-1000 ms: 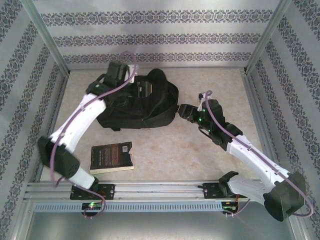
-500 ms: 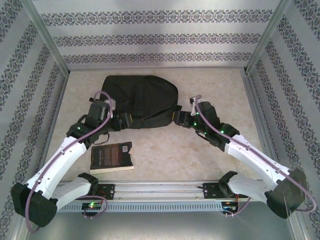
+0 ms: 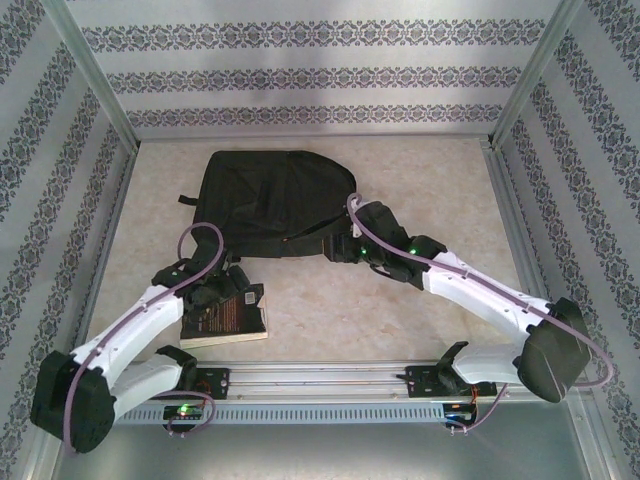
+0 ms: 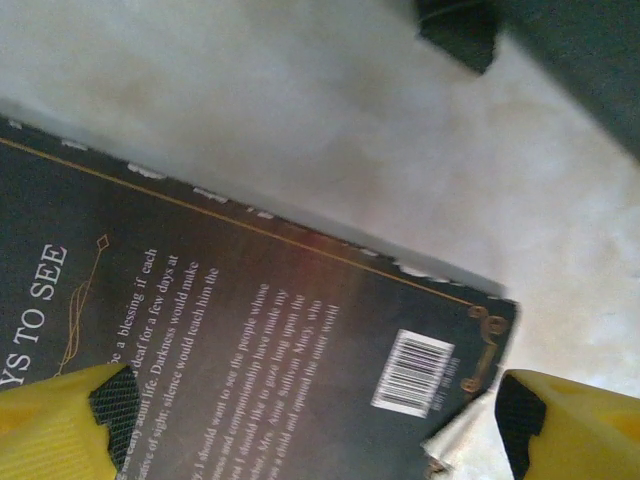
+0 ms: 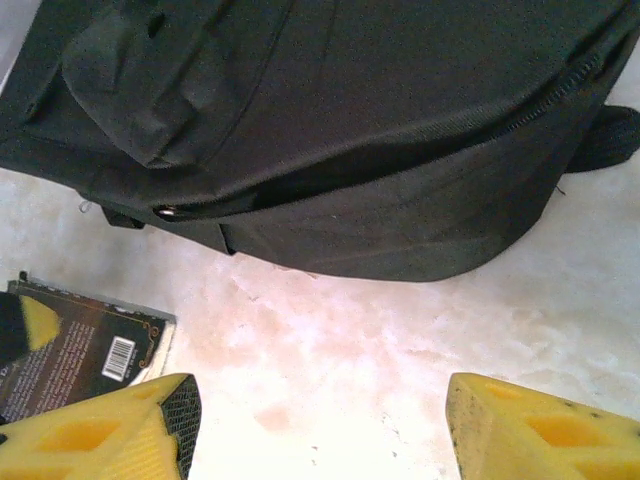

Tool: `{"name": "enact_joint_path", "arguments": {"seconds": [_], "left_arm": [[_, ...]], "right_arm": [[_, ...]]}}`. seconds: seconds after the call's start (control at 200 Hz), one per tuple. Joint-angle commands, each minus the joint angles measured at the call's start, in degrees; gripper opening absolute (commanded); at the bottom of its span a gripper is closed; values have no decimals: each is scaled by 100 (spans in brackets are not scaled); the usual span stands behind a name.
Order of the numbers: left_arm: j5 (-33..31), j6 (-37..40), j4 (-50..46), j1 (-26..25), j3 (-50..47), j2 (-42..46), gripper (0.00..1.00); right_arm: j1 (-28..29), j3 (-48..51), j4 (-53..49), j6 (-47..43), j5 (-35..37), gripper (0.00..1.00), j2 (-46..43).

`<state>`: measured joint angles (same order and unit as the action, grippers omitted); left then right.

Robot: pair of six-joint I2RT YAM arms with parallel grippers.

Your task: Pack the student bag

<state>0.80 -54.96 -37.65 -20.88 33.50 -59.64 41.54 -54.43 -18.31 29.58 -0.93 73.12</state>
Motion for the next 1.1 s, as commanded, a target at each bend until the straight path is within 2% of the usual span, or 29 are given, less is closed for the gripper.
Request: {"name": "enact_joint_path", "arguments": {"seconds": [0.0,0.15,0.325,0.515,0.749,0.834,0.949,1.094], "left_arm": [[43,-210,558,67,-60,-283,93],[500,-309,1312,-67,-267,-696,93],[759,-256,2089,-672,-175,-1322,93],[968,64,2501,-1521,519,-2343,93],[1959,1016,2504,-1795,1508,-3233,93],[2242,1294,2497,-1812,1492,-2990,94],[2349,1584,2363,-1797,1240,-2164,95],[2259,1528,2220,-1567,646,-875,96]], "right_arm": [[81,-284,25,34,-117,66,104],[108,-345,-57,10,-86,66,116],[101,-287,-210,-58,111,67,-42],[49,-49,-305,-29,337,67,-377],[-301,367,-313,131,273,67,-810],[-436,522,-349,108,163,67,-992],[-613,701,-323,41,-113,67,-1124],[-667,697,-53,-302,-1060,64,-796]]}}
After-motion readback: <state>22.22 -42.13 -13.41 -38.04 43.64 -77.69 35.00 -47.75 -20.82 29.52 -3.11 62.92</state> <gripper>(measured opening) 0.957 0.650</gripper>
